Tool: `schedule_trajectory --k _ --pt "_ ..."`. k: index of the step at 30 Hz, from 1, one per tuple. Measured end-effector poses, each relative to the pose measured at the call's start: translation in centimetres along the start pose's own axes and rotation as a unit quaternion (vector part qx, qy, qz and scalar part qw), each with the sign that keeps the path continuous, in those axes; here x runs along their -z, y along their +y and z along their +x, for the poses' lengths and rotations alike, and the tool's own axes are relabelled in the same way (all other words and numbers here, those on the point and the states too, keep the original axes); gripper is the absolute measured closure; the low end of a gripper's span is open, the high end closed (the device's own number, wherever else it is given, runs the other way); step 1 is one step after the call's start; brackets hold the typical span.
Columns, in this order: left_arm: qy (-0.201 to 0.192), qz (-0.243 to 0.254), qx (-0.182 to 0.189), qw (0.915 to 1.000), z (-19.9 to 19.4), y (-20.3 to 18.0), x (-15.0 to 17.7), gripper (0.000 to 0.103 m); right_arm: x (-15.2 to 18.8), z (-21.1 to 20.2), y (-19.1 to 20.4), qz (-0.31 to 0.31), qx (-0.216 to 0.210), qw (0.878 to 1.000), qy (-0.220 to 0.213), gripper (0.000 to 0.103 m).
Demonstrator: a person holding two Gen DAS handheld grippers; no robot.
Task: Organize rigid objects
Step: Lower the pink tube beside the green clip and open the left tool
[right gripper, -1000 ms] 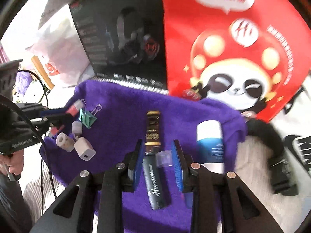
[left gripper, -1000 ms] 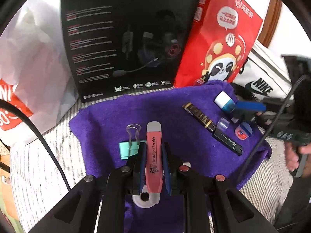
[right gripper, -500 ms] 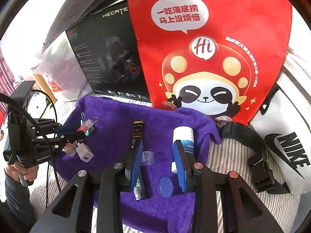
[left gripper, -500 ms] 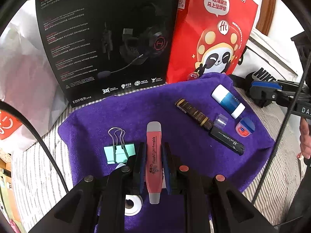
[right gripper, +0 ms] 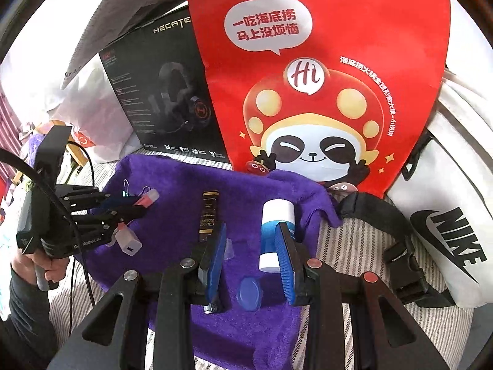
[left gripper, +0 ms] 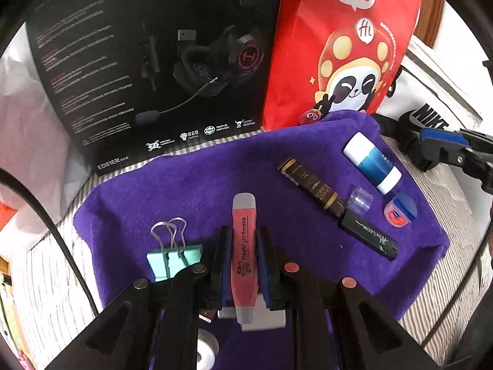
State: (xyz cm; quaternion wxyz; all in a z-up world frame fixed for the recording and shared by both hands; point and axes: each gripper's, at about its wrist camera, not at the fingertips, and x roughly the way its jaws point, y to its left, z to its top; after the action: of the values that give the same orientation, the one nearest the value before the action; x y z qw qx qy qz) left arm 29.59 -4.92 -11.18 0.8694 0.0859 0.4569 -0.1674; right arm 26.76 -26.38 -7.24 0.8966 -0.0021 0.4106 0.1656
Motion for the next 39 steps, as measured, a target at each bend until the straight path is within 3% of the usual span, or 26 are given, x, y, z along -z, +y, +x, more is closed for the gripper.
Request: schedule_trajectory --k 30,39 --pt "0.001 -0.007 -0.007 0.9999 2.5 -0.3 -0.8 0.087 -0.1 0.2 0.6 -0.011 -0.007 1.0 0.003 0.07" --pt "0.022 0.009 -0.016 0.9996 3.5 -0.8 -0.8 0.087 0.0 0.4 0.8 -0.013 -0.008 1.0 0.007 0.07"
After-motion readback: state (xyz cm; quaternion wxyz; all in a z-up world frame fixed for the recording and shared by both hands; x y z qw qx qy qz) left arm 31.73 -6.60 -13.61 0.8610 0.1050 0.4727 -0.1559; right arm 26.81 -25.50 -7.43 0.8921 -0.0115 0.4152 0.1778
